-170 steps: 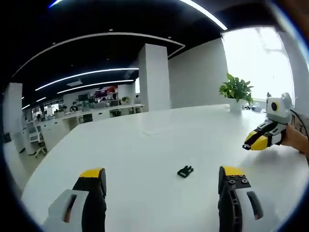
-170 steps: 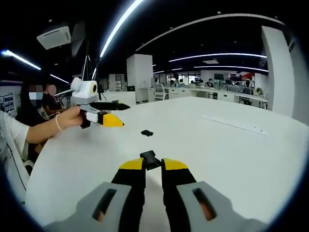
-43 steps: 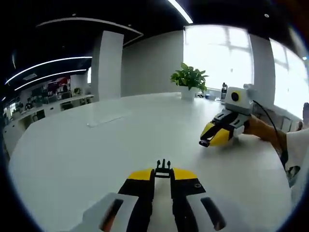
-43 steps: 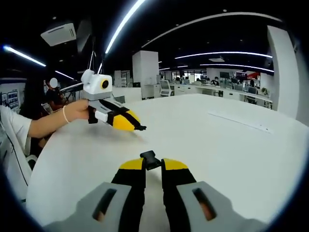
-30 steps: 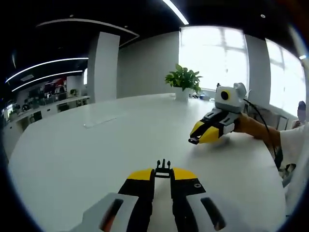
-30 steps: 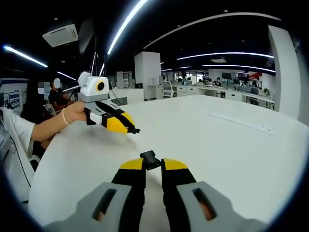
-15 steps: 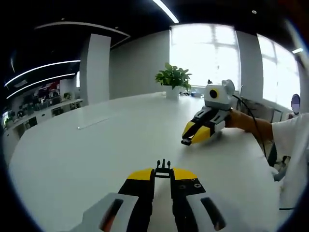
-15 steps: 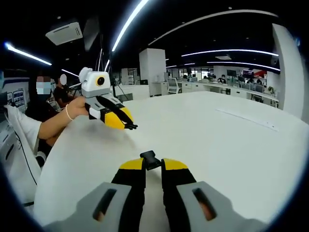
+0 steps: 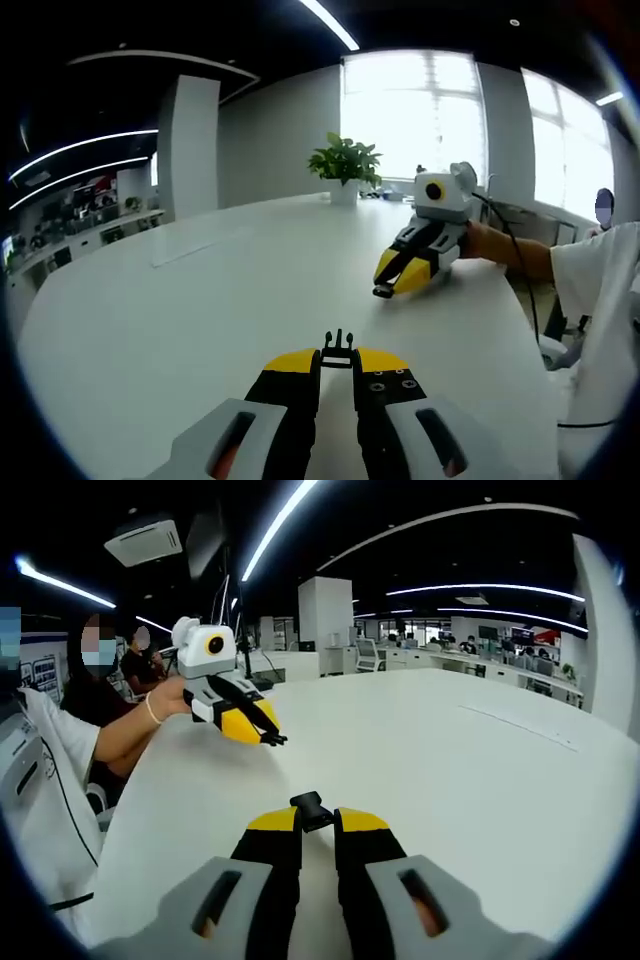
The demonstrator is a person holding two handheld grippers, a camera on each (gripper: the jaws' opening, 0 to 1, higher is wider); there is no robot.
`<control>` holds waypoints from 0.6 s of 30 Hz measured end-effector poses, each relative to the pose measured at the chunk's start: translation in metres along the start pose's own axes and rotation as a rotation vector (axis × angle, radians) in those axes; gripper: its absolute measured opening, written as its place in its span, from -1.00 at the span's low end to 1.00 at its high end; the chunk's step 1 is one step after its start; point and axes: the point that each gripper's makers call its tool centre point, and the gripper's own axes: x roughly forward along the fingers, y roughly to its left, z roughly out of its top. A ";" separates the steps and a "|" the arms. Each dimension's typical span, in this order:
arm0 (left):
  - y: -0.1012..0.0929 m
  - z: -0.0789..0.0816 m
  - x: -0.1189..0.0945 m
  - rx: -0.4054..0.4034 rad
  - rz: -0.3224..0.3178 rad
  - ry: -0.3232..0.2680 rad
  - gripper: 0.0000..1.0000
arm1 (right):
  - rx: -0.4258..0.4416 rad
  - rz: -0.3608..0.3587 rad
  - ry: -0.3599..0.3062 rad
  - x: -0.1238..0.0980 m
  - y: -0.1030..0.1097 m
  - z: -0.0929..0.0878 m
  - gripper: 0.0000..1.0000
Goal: Snap the two parts of the plastic buckle together until the buckle closes and remains connected.
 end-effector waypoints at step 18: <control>-0.028 -0.003 -0.015 0.030 -0.019 -0.005 -0.76 | -0.046 0.027 0.001 -0.006 0.030 0.013 -0.76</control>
